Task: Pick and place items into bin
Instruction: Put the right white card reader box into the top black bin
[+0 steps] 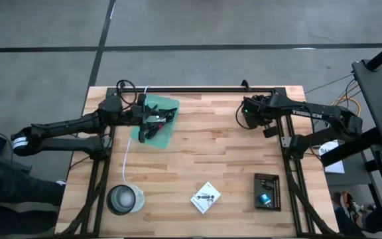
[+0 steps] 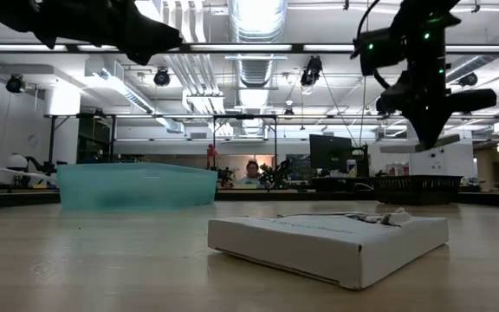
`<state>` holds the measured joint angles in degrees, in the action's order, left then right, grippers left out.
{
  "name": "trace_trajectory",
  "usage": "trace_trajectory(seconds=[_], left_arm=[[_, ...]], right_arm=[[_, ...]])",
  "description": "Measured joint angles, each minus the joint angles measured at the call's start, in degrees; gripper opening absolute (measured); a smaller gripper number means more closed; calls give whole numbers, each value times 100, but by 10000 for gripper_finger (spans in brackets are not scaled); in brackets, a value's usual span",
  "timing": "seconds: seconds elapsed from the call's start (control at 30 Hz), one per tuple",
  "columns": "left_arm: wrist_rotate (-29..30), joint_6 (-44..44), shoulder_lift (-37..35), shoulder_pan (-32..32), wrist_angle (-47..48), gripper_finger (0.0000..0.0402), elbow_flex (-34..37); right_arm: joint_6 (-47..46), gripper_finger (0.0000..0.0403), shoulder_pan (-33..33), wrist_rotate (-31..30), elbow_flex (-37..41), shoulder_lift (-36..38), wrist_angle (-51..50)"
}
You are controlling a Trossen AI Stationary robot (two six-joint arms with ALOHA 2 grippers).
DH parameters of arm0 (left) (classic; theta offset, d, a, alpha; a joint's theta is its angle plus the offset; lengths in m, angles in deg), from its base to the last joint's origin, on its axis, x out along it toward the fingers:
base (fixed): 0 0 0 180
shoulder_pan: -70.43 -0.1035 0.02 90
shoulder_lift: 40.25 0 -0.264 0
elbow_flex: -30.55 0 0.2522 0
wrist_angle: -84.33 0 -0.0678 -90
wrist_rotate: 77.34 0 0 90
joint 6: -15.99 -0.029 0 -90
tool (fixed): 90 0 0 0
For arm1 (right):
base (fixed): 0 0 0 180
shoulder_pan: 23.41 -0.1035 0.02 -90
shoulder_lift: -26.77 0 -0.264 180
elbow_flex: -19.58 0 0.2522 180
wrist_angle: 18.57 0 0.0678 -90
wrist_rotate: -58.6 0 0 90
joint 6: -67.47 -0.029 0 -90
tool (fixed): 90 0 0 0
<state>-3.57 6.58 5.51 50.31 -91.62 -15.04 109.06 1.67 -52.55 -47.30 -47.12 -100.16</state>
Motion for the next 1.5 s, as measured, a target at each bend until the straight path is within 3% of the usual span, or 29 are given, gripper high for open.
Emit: trace_trajectory(seconds=[0.33, 0.7, 1.13, 1.5], left_arm=[[0, -7, 58, 0, -37, 136, 0], [0, -7, 63, 0, -33, 136, 0], [1, -5, 49, 4, -35, 136, -7], [0, -7, 49, 2, -37, 136, -7]], right_arm=[[1037, 11, 800, -155, 2, -874, 274], [1454, 11, 1028, -142, -81, -1353, 562], [1214, 14, 1021, -81, -81, -1352, 677], [880, 51, 1019, -76, -81, -1352, 684]])
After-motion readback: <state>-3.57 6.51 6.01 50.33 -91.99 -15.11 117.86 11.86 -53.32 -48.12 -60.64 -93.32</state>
